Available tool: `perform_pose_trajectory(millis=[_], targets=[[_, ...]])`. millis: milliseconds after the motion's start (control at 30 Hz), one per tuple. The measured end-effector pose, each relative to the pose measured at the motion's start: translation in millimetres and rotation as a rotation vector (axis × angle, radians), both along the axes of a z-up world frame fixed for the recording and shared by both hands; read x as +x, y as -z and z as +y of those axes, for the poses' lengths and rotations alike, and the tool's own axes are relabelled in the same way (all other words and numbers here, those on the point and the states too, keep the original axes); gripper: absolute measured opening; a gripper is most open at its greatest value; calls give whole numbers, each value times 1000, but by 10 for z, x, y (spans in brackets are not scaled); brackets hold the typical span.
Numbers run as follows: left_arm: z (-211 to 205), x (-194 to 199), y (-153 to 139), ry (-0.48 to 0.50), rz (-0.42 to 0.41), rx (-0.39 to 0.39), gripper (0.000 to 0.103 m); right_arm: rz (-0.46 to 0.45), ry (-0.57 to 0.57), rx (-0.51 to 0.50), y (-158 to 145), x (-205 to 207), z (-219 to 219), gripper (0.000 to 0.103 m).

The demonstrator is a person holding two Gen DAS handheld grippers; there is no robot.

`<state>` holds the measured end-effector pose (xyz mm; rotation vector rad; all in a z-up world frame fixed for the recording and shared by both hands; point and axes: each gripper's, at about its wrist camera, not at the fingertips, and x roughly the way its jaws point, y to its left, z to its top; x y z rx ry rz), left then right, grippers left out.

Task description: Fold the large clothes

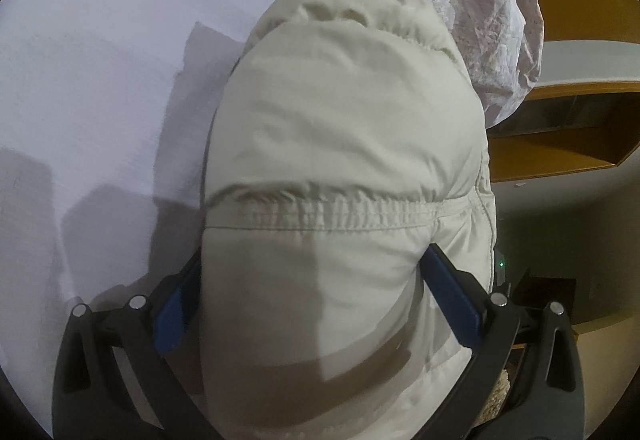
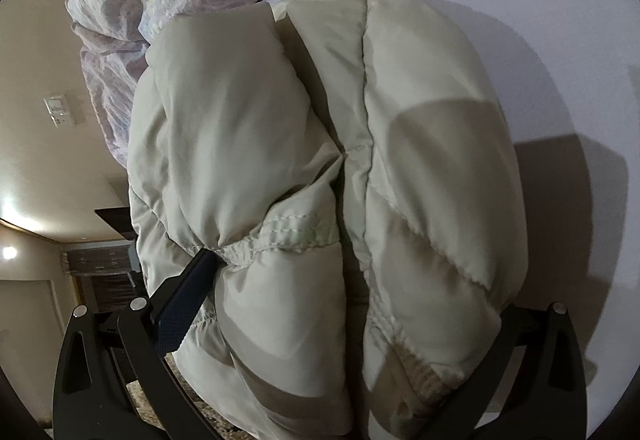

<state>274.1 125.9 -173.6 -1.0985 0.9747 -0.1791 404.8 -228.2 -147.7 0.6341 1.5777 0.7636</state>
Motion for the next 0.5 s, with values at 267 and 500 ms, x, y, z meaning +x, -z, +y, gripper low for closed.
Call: perform_pose_trajectory(millis=[267, 500], targets=[[12, -3, -152, -1, -20, 0, 87, -32, 28, 62, -17, -65, -82, 86], [274, -98, -423, -31, -90, 36, 72, -124, 7, 130, -266, -60, 153, 58]])
